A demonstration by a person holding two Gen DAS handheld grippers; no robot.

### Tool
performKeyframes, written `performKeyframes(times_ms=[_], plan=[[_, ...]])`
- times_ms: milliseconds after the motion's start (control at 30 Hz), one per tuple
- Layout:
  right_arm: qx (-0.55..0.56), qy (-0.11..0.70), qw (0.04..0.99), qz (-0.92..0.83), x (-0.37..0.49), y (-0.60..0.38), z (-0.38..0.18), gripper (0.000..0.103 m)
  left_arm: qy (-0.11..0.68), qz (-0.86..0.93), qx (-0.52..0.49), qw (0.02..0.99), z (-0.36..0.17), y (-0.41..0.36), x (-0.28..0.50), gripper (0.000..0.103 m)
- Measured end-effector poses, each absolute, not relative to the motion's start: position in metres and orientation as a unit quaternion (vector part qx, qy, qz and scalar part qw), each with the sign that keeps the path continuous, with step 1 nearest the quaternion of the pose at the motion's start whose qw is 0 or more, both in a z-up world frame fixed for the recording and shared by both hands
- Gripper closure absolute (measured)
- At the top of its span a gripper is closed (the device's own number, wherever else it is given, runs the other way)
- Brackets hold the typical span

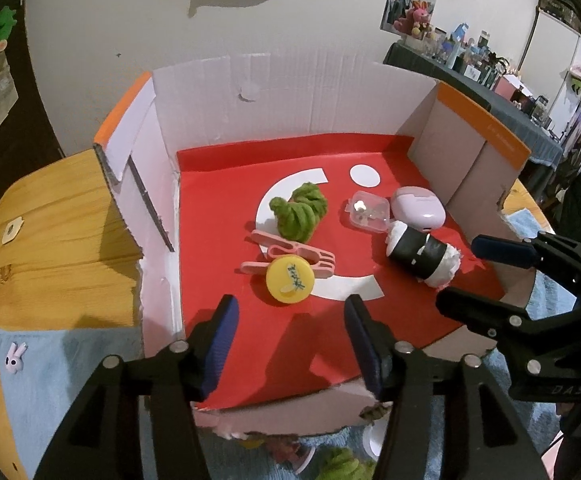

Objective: Organize objects
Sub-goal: 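Lift both open tools up out of the box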

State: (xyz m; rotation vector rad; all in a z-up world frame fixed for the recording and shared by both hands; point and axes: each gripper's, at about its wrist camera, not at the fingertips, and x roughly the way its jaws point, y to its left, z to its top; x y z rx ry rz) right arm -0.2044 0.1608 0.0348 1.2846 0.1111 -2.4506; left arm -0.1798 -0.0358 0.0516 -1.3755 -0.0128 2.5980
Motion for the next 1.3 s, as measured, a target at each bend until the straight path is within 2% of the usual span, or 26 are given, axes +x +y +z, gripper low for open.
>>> performKeyframes(times_ms=[300, 433, 567, 900, 1000, 1300], plan=[[0.448, 0.037, 0.188, -0.873, -0.195, 0.16, 0.04, 0.027, -0.009, 0.884, -0.458, 0.098, 0.056, -0.039, -0.172, 0.033], [0.444, 0.039, 0.184, -0.876, -0.19, 0.16, 0.043, 0.026, -0.013, 0.884, -0.457, 0.097, 0.057, -0.041, -0.168, 0.033], [0.439, 0.042, 0.18, -0.879, -0.185, 0.161, 0.046, 0.018, -0.014, 0.886, -0.453, 0.094, 0.059, -0.042, -0.164, 0.026], [0.428, 0.04, 0.176, -0.886, -0.17, 0.163, 0.052, 0.017, -0.013, 0.89, -0.447, 0.093, 0.064, -0.042, -0.151, 0.022], [0.424, 0.043, 0.173, -0.888, -0.165, 0.163, 0.054, 0.008, -0.013, 0.891, -0.445, 0.091, 0.065, -0.042, -0.147, 0.014], [0.42, 0.036, 0.173, -0.89, -0.153, 0.165, 0.056, 0.008, -0.014, 0.892, -0.443, 0.086, 0.066, -0.043, -0.136, 0.011]])
